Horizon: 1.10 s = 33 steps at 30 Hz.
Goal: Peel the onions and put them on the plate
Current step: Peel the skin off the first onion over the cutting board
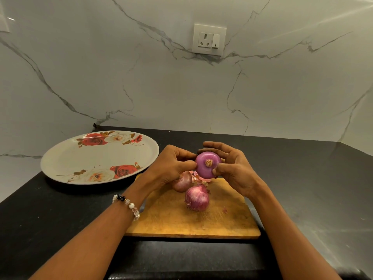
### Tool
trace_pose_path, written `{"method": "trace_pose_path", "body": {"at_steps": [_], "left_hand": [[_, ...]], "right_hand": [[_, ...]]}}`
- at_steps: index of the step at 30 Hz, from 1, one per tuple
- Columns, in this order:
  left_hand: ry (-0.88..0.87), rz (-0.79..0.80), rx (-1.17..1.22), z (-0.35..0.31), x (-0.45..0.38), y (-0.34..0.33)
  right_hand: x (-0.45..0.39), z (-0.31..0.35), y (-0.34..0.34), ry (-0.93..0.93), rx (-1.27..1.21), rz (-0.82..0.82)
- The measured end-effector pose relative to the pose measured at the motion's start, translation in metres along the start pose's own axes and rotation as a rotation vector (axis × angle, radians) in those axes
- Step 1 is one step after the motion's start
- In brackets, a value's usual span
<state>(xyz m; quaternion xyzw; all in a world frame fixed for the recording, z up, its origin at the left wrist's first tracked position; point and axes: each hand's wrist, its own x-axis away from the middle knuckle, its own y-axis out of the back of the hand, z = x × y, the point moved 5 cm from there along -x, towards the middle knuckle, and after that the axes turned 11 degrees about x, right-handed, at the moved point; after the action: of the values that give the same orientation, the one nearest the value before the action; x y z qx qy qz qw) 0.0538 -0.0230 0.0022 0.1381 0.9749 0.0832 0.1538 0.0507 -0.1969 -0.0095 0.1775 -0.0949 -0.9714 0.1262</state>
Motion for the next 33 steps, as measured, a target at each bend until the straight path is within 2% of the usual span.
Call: {"method": "trace_pose_path", "body": {"at_steps": [11,14,18,25,33], "left_hand": [[-0.007,-0.112,0.028,0.0052,-0.0045,0.0054],[0.005,-0.088,0.063,0.0049,-0.0044,0.0042],[0.012,-0.050,-0.031,0.0067,-0.0049,0.0011],[-0.067,-0.082,-0.175,0.0061,-0.0046,0.0011],[-0.159,-0.189,-0.253,0.0020,-0.0033,0.0030]], "right_hand": [[-0.0012,-0.0024,0.0018,0.008,-0.016,-0.025],[-0.0015,-0.0027,0.0042,0.018,0.008,-0.056],[-0.0007,-0.0019,0.0043,0.032,0.060,-0.067],[0.0000,0.0014,0.0015,0.062,0.160,-0.083],[0.0009,0.0036,0.0006,0.081,0.160,-0.106]]}}
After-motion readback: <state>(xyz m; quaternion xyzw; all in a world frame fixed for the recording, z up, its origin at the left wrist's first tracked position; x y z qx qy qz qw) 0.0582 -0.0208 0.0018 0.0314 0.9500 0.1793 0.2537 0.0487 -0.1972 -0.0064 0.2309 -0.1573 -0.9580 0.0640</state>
